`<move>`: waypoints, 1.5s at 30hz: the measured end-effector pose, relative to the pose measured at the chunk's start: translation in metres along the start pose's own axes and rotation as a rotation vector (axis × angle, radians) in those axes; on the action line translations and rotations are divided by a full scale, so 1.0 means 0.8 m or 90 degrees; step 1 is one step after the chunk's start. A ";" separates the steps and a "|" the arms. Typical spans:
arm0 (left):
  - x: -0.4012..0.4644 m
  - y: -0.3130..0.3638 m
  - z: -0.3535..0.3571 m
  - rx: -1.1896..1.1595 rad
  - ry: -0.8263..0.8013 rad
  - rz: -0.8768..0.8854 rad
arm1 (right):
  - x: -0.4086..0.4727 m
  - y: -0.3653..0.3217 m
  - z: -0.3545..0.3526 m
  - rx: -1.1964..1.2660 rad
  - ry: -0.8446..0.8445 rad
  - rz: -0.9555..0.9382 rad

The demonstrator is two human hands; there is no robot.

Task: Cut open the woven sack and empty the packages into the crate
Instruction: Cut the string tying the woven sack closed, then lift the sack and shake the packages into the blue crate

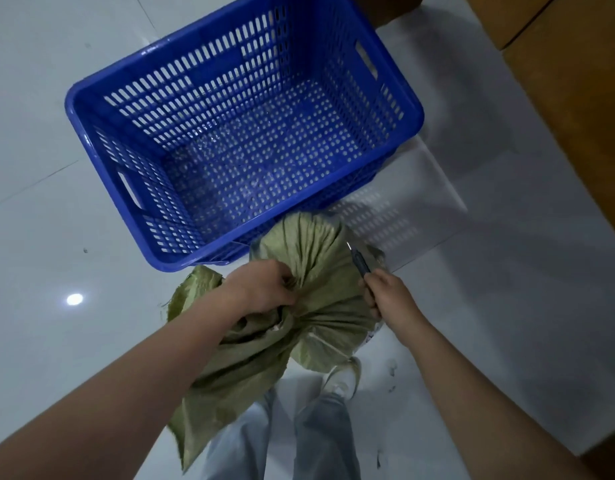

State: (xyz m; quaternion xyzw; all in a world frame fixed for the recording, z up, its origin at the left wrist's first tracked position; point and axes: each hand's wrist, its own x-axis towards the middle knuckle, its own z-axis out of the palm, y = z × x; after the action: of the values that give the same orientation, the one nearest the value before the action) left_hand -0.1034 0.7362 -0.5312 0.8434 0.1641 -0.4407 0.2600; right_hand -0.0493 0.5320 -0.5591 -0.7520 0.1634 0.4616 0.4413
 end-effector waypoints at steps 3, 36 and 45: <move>0.003 -0.001 0.001 0.060 -0.011 0.022 | -0.001 0.008 0.002 0.046 -0.002 0.017; -0.098 0.050 -0.004 -0.571 0.170 -0.024 | -0.109 -0.013 -0.042 -0.008 0.165 0.074; -0.269 0.021 -0.196 -0.644 0.098 0.040 | -0.258 -0.087 -0.030 0.101 0.184 0.182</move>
State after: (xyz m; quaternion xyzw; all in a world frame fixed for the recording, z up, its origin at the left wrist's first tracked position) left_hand -0.1119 0.8035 -0.2729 0.6464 0.3502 -0.2349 0.6358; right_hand -0.0982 0.5180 -0.3461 -0.7427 0.3658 0.3924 0.4008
